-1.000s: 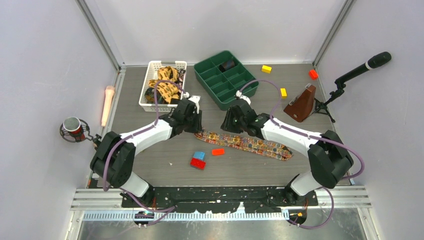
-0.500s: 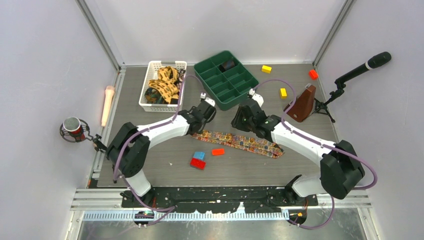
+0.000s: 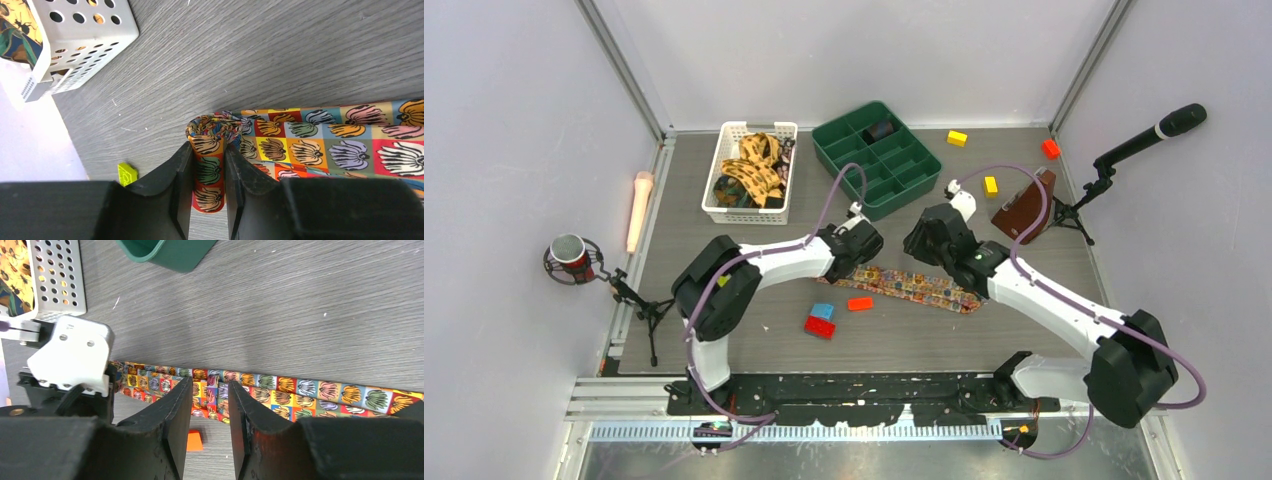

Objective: Roll the ties
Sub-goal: Roll the tie at the center of the board.

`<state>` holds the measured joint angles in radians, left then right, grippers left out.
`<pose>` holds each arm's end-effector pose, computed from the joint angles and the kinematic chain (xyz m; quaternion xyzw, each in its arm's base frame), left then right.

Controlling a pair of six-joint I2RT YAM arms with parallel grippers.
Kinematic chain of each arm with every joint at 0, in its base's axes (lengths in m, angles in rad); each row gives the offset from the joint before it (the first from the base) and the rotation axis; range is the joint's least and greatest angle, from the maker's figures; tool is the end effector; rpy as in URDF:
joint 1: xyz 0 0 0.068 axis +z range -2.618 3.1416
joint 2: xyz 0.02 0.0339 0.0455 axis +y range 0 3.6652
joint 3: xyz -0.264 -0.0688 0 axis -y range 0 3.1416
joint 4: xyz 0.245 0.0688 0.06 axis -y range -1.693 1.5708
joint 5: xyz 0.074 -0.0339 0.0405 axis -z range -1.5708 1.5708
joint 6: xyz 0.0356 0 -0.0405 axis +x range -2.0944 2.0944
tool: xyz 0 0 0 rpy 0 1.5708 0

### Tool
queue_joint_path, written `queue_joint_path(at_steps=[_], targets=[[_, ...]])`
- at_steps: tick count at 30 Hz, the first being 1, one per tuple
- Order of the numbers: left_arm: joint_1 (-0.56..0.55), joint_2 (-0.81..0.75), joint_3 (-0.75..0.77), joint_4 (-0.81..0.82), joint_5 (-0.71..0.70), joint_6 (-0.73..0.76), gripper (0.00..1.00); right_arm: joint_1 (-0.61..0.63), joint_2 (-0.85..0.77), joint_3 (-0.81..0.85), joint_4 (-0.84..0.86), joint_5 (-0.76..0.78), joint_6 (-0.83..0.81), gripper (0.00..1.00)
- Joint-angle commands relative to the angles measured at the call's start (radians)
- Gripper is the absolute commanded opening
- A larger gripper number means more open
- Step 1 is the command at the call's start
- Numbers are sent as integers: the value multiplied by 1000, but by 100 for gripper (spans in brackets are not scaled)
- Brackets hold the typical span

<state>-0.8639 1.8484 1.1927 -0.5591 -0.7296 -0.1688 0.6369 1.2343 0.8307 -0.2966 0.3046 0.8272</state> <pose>0.2507 -0.2569 0.1713 0.2538 0.8860 0.2237 0.3172 0.2188 0.1486 0.2521 0.1488 0.8861 0.1763 0.4020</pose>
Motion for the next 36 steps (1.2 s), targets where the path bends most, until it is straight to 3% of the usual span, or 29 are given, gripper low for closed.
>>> queue_joint_path(at_steps=[1,11,22,36], targets=[[-30,49,50,-44,-119,9,28,-8,-80,-20,21,87,27,39],[-80,104,114,-119,-147,-74,42,-9,-88,-39,25,96,41,41],[-98,124,176,-154,-49,-135,44,-9,-100,-47,25,104,38,44],[-92,102,151,-111,89,-208,45,-9,-145,-65,26,132,35,45]])
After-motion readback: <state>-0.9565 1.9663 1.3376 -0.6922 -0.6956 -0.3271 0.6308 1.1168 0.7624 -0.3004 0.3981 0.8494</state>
